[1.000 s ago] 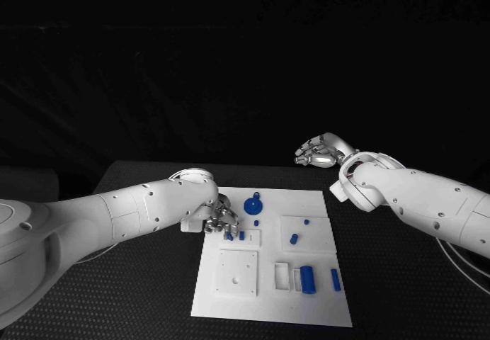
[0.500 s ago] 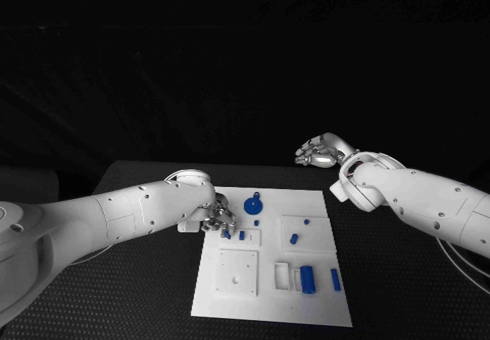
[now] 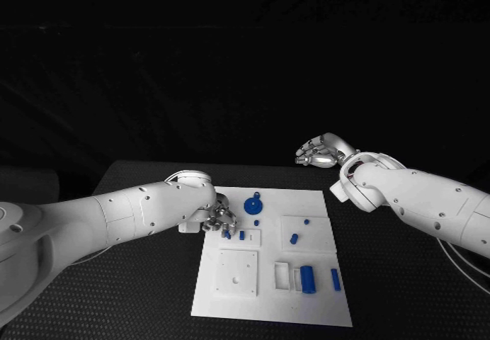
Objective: Assemble the parts on the task board
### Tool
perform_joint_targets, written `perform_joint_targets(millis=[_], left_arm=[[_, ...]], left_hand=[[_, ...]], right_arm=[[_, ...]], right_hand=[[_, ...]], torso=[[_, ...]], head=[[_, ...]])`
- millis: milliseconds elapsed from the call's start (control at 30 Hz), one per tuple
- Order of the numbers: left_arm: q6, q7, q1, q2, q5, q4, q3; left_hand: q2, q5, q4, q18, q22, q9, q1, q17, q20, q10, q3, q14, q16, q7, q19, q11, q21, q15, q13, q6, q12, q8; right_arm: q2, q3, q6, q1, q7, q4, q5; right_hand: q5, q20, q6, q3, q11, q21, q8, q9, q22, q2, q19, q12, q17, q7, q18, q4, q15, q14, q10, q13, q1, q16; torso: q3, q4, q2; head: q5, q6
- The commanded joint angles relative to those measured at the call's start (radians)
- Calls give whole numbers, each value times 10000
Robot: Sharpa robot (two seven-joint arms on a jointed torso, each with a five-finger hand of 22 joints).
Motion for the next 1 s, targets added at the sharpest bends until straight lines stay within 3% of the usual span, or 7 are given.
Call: perform_joint_targets(millis=[33, 567, 900, 1000], left_arm=[[-217, -109, -96, -75, -360, 108, -45], [-1231, -21, -283, -593, -1072, 993, -47], [-1334, -54, -307, -580, -905, 1051, -47], [-1311, -85, -307, -578, -813, 1041, -47]], left_hand=[[557, 47, -53, 109, 157, 16, 631, 12, -1268, -144, 20, 33, -16, -415, 91, -79, 2, -43, 12, 1006, 13, -39], [589, 55, -15, 107, 148, 27, 623, 3, -1268, -153, -4, 48, -31, -420, 113, -89, -3, -49, 14, 1016, 5, -63], [561, -73, 55, 111, 132, 45, 599, -22, -1273, -166, -51, 64, -78, -419, 147, -88, -19, -68, 14, 1015, -13, -111], [409, -190, 122, 108, 123, 58, 547, -41, -1271, -168, -115, 61, -118, -401, 145, -63, -45, -77, 12, 1012, -29, -156]], right_arm=[[-15, 3, 129, -7, 49, 30, -24], [-72, 3, 123, -18, 50, 61, -24], [-60, 3, 128, -21, 49, 54, -24], [-66, 3, 126, -21, 48, 55, -24]], right_hand=[[70, 26, -79, 55, 20, -63, 39, -11, 18, -14, -16, -46, -12, 17, 76, 17, 16, -87, 33, 1, -5, -64], [74, 26, -81, 55, 21, -69, 42, -15, 26, -13, -17, -50, -13, 17, 77, 22, 16, -89, 33, 1, -14, -65], [76, 25, -81, 57, 21, -72, 43, -17, 31, -11, -17, -51, -13, 17, 78, 24, 16, -90, 33, 1, -16, -66], [77, 25, -82, 57, 21, -73, 43, -18, 32, -12, -17, -51, -13, 17, 79, 24, 16, -90, 33, 1, -16, -66]], torso=[[2, -8, 3], [-2, 4, 0], [-5, -4, 3], [-2, -4, 4]], head=[[13, 3], [-9, 15], [-9, 12], [-16, -7]])
